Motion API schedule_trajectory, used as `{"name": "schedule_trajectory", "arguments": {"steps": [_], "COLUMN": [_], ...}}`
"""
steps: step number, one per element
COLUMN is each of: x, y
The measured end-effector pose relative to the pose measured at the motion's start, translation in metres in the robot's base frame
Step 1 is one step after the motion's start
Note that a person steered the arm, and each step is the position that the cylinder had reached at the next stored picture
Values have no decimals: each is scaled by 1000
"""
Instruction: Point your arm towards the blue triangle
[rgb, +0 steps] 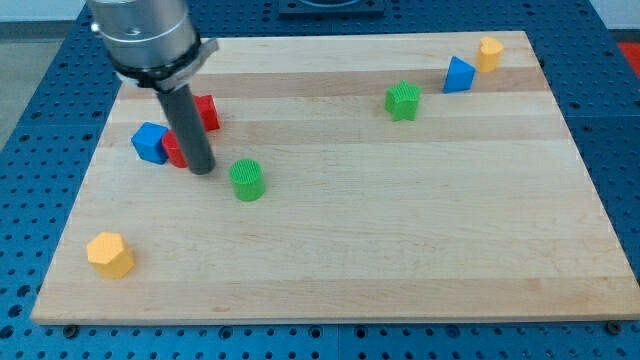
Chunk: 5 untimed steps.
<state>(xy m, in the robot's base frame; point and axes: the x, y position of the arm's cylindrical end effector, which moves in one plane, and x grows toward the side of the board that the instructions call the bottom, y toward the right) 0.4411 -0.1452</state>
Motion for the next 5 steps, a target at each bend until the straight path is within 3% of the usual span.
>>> {"name": "schedule_trajectory", "arguments": {"steps": [5], "x": [-56], "y": [275]}}
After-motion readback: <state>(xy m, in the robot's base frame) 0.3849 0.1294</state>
